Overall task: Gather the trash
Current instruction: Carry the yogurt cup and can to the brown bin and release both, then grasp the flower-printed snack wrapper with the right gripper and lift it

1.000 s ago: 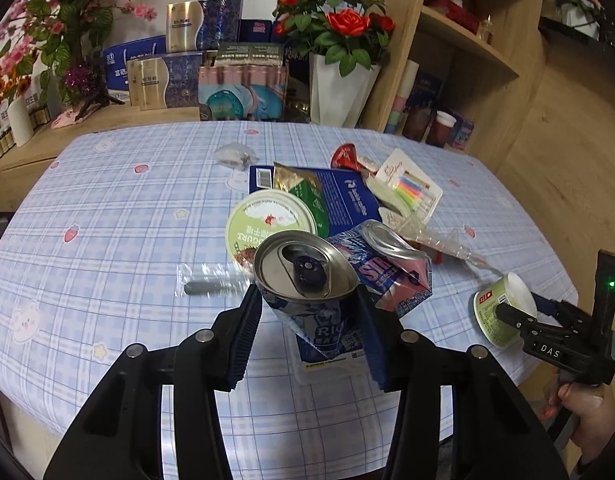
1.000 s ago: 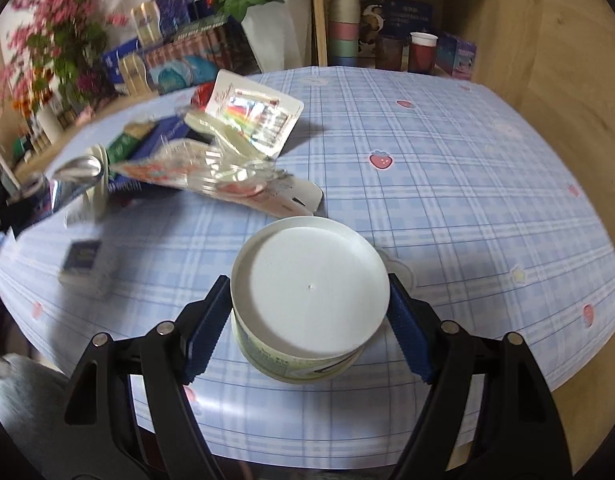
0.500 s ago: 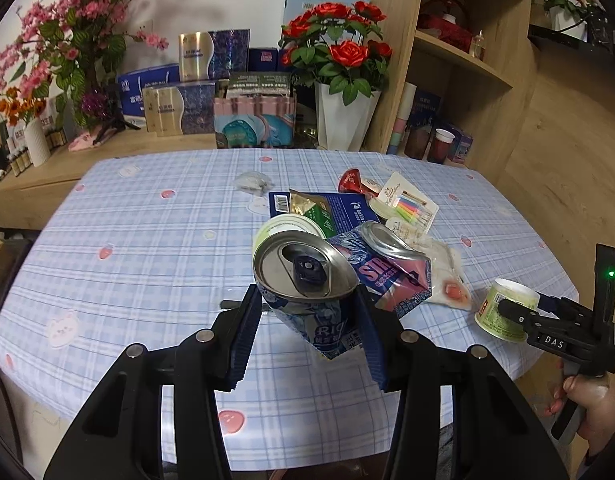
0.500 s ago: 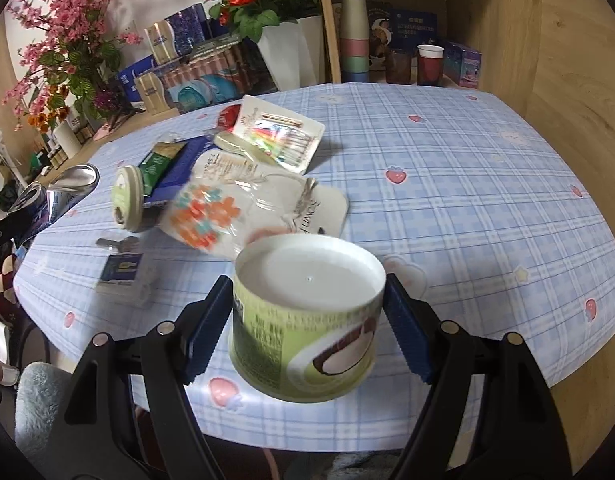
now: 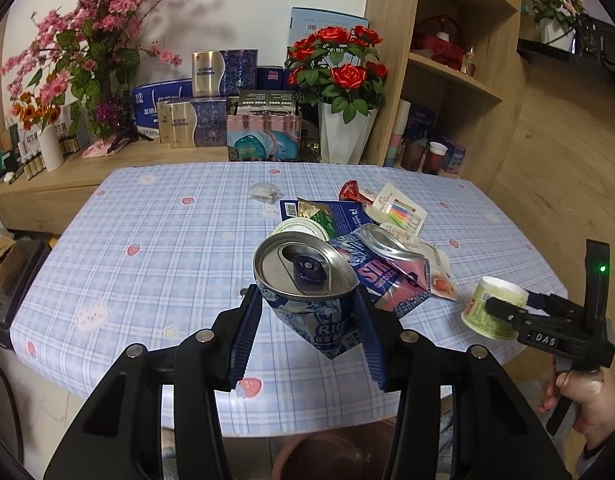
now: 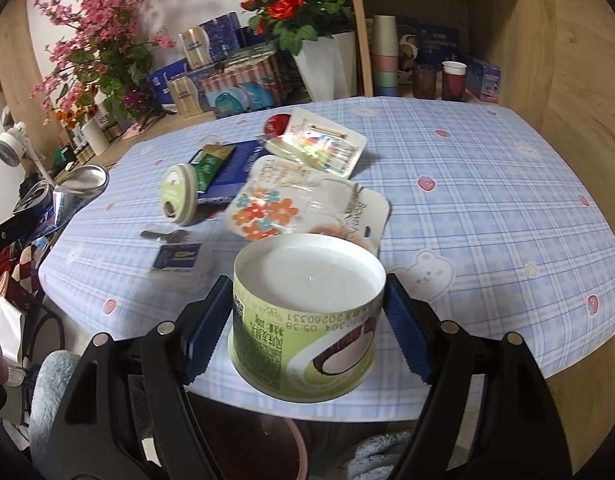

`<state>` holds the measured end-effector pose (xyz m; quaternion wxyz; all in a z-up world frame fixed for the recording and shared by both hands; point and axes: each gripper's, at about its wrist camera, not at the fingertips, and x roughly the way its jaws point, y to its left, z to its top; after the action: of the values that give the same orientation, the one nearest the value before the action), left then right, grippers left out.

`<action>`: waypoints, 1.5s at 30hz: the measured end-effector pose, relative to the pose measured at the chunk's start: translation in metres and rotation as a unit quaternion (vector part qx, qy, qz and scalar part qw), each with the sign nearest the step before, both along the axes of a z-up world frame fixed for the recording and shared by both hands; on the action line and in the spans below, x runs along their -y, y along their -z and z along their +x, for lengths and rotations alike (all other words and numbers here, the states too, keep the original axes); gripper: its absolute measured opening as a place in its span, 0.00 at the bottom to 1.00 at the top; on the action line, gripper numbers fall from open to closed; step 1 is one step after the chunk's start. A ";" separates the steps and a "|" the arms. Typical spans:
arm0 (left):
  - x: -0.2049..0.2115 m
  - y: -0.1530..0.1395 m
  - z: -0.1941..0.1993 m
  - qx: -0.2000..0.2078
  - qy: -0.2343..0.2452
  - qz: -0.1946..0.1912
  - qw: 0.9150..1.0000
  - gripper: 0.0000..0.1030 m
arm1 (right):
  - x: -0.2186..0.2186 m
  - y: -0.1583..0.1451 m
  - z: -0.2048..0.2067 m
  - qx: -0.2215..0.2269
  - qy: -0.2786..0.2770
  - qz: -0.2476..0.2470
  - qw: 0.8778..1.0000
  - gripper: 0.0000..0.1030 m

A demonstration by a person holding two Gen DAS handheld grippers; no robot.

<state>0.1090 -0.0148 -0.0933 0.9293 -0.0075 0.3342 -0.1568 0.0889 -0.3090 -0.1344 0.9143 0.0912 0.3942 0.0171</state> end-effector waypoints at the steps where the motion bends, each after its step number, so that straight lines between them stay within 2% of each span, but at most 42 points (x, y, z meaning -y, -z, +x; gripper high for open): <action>1: -0.001 -0.002 -0.004 0.002 -0.001 -0.001 1.000 0.45 | -0.004 -0.002 -0.003 0.000 -0.004 0.001 1.000 0.73; 7: -0.010 -0.008 -0.027 0.009 -0.004 -0.006 1.000 0.42 | -0.021 -0.010 -0.020 0.003 -0.026 0.007 1.000 0.73; 10: -0.016 -0.009 -0.036 0.005 -0.001 -0.011 1.000 0.28 | -0.030 -0.014 -0.029 0.001 -0.038 0.005 0.999 0.73; 12: -0.018 -0.006 -0.040 -0.005 0.006 -0.016 1.000 0.26 | -0.036 -0.013 -0.036 -0.001 -0.046 0.008 0.999 0.73; 14: -0.017 0.001 -0.038 -0.018 0.018 -0.026 0.999 0.08 | -0.042 -0.010 -0.041 -0.005 -0.051 0.005 0.999 0.73; 18: -0.017 0.001 -0.039 -0.038 0.037 -0.067 0.996 0.05 | -0.048 -0.007 -0.048 -0.014 -0.056 0.018 0.998 0.73; 24: -0.026 -0.011 -0.058 -0.013 0.028 -0.070 0.997 0.05 | -0.057 -0.009 -0.061 -0.013 -0.070 0.016 0.997 0.73; 27: -0.031 -0.011 -0.062 -0.003 0.014 -0.056 0.998 0.15 | -0.064 0.001 -0.063 -0.028 -0.083 0.020 0.996 0.73; 29: -0.035 -0.010 -0.065 0.002 0.005 -0.056 0.998 0.37 | -0.072 0.009 -0.064 -0.040 -0.095 0.021 0.994 0.73; 33: -0.044 -0.011 -0.068 0.009 -0.010 -0.057 0.998 0.53 | -0.087 0.017 -0.067 -0.053 -0.116 0.017 0.992 0.74; 36: -0.048 -0.011 -0.068 0.014 -0.018 -0.056 0.998 0.65 | -0.093 0.020 -0.069 -0.058 -0.125 0.020 0.990 0.82; 38: -0.049 -0.012 -0.069 0.021 -0.024 -0.050 0.998 0.77 | -0.094 0.021 -0.071 -0.059 -0.128 0.023 0.990 0.88; 41: -0.050 -0.012 -0.070 0.030 -0.030 -0.042 0.998 0.85 | -0.091 0.020 -0.070 -0.055 -0.120 0.018 0.991 0.93; 45: -0.052 -0.009 -0.070 0.041 -0.038 -0.029 0.998 0.88 | -0.080 0.017 -0.064 -0.046 -0.095 0.013 0.994 0.94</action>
<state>0.0393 0.0373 -0.0846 0.9471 -0.0410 0.2901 -0.1312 0.0244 -0.2291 -0.1512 0.8883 0.0660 0.4423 0.1043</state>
